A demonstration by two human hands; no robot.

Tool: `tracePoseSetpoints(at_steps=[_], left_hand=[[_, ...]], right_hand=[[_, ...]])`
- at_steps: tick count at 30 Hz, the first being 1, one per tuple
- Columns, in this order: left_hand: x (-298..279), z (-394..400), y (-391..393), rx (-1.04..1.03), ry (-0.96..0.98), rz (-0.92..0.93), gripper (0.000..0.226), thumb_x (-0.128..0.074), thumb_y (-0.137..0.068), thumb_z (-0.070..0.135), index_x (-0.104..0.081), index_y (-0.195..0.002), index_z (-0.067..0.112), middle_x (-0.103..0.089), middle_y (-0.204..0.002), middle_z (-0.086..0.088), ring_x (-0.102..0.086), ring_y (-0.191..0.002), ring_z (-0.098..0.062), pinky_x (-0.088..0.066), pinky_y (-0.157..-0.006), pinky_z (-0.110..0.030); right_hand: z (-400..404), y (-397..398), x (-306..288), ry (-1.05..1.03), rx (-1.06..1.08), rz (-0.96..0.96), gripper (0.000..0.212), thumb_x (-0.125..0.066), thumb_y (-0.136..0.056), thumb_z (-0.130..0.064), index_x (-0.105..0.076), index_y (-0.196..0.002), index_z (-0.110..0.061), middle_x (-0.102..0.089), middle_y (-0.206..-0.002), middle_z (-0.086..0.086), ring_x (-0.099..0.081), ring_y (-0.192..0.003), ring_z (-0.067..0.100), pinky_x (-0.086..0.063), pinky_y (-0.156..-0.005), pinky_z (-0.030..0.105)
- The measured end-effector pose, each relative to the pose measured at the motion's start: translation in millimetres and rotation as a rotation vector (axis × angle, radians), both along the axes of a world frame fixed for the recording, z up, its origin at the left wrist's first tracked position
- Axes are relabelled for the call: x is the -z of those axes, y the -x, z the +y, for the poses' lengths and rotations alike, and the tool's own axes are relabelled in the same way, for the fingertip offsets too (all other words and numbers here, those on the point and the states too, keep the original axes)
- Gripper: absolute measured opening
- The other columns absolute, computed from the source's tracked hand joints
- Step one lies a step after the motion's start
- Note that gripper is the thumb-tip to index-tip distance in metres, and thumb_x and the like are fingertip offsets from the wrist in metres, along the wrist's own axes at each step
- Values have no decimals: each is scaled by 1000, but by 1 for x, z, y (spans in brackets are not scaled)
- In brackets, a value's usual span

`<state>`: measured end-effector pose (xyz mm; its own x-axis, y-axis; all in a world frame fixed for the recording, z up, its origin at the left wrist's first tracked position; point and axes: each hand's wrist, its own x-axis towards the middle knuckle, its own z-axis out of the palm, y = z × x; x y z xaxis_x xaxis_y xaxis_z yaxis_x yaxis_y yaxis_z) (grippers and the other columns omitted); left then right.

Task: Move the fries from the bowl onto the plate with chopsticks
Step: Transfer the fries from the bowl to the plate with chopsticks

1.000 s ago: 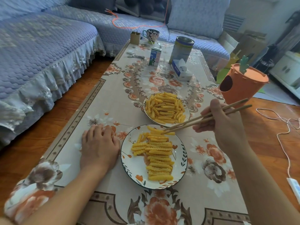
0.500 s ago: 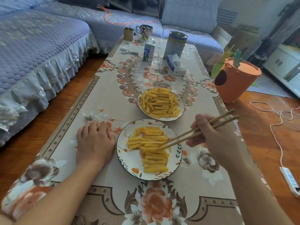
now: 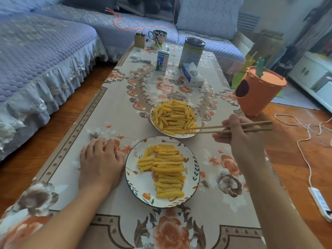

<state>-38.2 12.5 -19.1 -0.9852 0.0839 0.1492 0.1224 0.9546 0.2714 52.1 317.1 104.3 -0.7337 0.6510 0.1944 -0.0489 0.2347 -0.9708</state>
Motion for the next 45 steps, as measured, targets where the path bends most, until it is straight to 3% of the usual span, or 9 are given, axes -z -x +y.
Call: tracePoseSetpoints(at_steps=[5,12,22,27,33,38,45], left_hand=[[-1,0,0,2,8,11,38,-46,-98,32,-57,-132,18,-55,-141,-16,-43,-137,-36,-31,-118,-54],[-1,0,0,-1,0,9,39,-47,-98,32,-57,-132,18,-54,-142,-16,-42,-138,-36,-30,-119,-54],[0,1,1,-6,-9,18,36,-49,-98,32,-60,-129,18,-55,-141,-17,-42,-137,-36,-29,-119,-54],[0,2,1,-5,-10,26,38,-45,-98,33,-61,-129,17,-56,-141,-17,-43,-137,-36,-30,-118,-54],[1,2,2,-14,-4,21,38,-49,-98,33,-61,-130,17,-55,-143,-16,-42,-138,-35,-28,-120,-52],[0,1,1,-14,-5,24,39,-48,-98,34,-61,-130,17,-54,-144,-16,-42,-139,-36,-27,-120,-52],[2,0,2,-15,-4,24,39,-49,-97,33,-61,-130,17,-53,-145,-16,-41,-139,-35,-27,-120,-52]], right_hand=[[-11,29,13,-121,-103,-11,31,-54,-106,-24,-71,-85,-11,-72,-72,18,-74,-62,31,-64,-62,39],[-11,48,20,-202,-146,-43,28,-56,-105,-25,-71,-82,-17,-70,-66,8,-74,-60,28,-64,-62,42],[-2,58,14,-185,-205,-86,32,-58,-104,-30,-70,-91,-3,-70,-67,10,-73,-59,27,-64,-61,42],[-6,48,-4,-121,-190,-19,35,-53,-105,-30,-68,-84,-6,-70,-59,8,-71,-52,24,-63,-56,38],[-55,-6,-44,-38,-465,-16,41,-50,-96,-35,-66,-81,0,-68,-61,19,-71,-54,37,-62,-52,39],[-96,-33,-19,-245,-595,-81,38,-55,-92,-37,-69,-79,-4,-69,-70,9,-73,-55,19,-57,-49,25],[-103,-40,4,-267,-538,-112,34,-58,-93,-33,-69,-80,-4,-65,-77,1,-73,-58,11,-51,-50,14]])
